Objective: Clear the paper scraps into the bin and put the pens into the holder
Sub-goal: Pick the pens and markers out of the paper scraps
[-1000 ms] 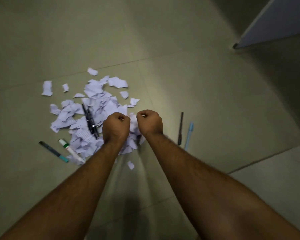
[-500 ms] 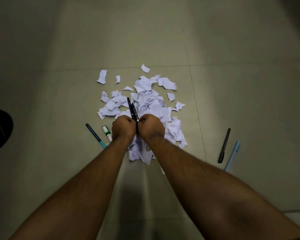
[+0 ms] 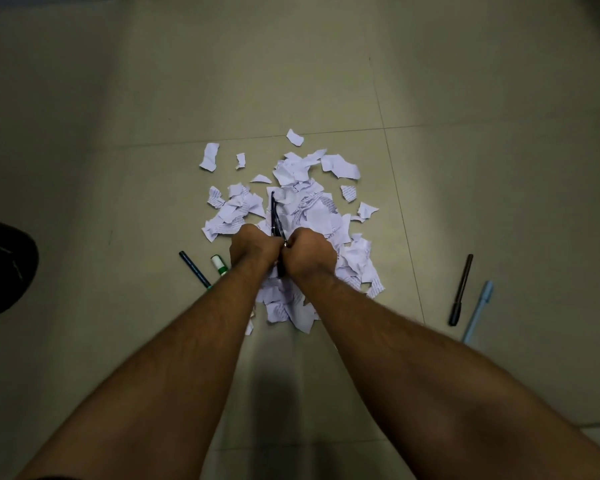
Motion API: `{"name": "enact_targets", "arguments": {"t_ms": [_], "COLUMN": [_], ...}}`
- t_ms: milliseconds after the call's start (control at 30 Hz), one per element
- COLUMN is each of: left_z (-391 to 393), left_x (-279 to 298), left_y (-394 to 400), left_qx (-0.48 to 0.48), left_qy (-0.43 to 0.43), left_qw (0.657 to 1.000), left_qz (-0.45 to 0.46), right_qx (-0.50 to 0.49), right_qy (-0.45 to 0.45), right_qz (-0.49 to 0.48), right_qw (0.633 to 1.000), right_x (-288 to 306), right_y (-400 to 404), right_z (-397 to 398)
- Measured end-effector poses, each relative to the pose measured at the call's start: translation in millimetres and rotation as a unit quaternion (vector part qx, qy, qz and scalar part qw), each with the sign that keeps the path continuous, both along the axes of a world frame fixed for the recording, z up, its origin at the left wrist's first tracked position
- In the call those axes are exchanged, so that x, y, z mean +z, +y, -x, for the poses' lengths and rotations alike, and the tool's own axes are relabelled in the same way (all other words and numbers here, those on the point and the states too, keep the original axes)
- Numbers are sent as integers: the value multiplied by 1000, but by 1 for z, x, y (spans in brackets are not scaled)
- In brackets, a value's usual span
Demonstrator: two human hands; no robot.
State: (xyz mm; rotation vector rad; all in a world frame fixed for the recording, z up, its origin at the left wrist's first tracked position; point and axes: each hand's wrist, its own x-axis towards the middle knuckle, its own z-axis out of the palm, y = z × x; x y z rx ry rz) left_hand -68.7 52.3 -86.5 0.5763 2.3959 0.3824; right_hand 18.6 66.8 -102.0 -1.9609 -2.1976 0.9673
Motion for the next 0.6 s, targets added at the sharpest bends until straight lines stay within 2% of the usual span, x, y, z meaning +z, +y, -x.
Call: {"name": "enact_targets", "arguments": {"t_ms": [100, 267, 367, 467, 600], "left_z": [-3, -6, -18, -45, -100], "left_x": [0, 6, 17, 31, 41], "left_y": [-5, -6, -7, -5, 10], "left_qx": [18, 106, 163, 223, 238], "left_qy": [1, -30, -49, -117, -245], "left_qw": [999, 992, 978, 942, 903], "left_qz": [-27, -58, -123, -224, -260], "right_qx": [-14, -113, -170, -238, -315], "right_qy": [32, 132, 192, 240, 270], "right_qz": [3, 2, 17, 16, 40], "right_qw": [999, 985, 967, 941, 909], "right_x": [-1, 9, 18, 27, 38], "right_y": [-4, -7, -8, -8, -4], "right_z": [-4, -20, -40, -73, -122]}}
